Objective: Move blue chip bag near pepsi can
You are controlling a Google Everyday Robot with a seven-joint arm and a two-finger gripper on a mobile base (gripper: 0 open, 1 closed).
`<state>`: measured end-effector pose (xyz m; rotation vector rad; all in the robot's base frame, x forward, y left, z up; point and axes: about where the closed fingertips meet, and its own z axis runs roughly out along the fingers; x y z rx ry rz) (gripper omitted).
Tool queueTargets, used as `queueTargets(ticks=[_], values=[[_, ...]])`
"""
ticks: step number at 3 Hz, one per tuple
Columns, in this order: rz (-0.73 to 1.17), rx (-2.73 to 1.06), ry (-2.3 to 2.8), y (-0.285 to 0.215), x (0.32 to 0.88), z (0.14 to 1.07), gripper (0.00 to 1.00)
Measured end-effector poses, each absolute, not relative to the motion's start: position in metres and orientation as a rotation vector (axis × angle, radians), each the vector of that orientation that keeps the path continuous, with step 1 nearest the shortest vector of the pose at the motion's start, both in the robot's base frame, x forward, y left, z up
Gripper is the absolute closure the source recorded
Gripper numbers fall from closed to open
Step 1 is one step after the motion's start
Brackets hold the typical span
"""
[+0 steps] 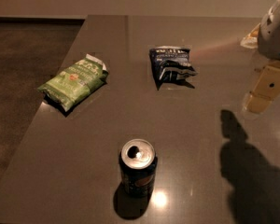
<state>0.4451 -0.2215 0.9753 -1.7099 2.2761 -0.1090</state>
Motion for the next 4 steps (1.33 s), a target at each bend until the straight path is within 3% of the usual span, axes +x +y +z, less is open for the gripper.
queueTargets(ticks=[4], values=[[-0.006,-1.233,2.503,-0.234,0.588,0.900,0.00]])
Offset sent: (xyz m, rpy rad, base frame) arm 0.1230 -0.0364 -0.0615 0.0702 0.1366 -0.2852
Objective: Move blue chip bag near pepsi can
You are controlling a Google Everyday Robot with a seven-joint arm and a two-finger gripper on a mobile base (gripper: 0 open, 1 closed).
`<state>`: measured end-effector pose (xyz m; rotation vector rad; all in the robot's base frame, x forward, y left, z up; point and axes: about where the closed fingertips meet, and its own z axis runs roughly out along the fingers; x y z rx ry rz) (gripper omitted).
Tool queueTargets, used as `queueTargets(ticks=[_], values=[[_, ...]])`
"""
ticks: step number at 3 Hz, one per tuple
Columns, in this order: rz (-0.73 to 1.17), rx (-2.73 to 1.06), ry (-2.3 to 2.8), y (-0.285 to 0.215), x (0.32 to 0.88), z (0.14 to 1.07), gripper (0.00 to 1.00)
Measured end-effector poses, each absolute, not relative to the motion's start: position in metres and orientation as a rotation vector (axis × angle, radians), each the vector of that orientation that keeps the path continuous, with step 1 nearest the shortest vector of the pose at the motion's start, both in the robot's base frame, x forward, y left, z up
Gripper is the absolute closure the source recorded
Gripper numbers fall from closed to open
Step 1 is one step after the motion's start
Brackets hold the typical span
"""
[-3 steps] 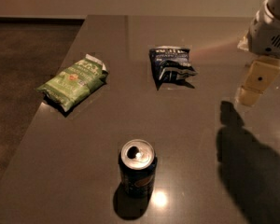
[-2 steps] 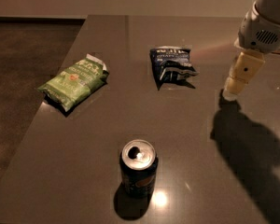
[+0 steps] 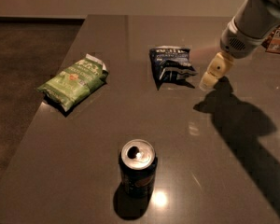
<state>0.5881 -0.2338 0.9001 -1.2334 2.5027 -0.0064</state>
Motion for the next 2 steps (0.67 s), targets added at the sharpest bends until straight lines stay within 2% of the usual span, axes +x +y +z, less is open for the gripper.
queueTargets(ticks=[2], values=[[0.012,-0.999,2.487,-0.209,0.643,0.880,0.00]])
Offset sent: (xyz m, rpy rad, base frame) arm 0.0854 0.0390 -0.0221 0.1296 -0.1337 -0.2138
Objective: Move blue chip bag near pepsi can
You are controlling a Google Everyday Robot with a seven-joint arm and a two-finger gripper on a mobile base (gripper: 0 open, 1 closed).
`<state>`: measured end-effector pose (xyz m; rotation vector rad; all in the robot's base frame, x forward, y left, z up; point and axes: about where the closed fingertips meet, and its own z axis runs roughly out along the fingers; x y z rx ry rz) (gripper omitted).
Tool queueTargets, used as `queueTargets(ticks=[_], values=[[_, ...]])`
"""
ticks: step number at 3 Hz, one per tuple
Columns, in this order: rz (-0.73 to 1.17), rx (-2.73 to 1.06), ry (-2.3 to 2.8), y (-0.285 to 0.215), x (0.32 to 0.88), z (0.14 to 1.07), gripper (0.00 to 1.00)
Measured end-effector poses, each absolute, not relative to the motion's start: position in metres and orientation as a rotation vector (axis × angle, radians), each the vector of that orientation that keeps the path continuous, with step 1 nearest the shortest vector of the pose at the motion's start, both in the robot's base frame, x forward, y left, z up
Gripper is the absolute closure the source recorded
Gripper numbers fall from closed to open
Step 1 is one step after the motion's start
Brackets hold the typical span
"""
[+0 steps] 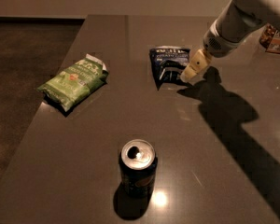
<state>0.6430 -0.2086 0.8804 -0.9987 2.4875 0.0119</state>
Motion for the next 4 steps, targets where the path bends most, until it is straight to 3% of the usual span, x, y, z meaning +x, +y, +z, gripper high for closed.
queueTargets(ticks=[1,2,4], values=[[0.041,-0.967,2.485,-0.193,0.658,0.873,0.00],[0.071,-0.957,2.503,-0.182,0.662,0.869,0.18],[0.101,-0.986,2.476,-0.168,0.640,0.886,0.64]])
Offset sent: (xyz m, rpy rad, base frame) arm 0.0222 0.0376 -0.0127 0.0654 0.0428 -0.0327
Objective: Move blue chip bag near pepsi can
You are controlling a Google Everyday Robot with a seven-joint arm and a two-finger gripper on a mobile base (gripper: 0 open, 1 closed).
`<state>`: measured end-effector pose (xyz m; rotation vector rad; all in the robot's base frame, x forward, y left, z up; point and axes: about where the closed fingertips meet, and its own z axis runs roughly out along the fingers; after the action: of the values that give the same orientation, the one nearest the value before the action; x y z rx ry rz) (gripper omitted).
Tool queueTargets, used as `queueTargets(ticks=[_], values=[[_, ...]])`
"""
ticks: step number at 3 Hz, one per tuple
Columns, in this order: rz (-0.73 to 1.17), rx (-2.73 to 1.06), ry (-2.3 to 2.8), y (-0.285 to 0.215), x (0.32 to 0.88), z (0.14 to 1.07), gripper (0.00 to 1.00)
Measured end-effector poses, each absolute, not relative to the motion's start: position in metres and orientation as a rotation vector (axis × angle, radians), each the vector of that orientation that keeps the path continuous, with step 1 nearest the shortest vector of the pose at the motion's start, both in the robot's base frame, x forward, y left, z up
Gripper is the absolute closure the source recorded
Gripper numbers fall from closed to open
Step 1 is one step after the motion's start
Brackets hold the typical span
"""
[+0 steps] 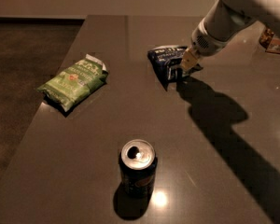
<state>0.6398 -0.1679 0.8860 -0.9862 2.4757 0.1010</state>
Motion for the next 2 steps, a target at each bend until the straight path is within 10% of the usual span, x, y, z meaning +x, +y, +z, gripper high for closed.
queueTargets(ticks=[2], values=[[0.167,-1.045,2.426,-0.166,0.569,0.910,1.00]])
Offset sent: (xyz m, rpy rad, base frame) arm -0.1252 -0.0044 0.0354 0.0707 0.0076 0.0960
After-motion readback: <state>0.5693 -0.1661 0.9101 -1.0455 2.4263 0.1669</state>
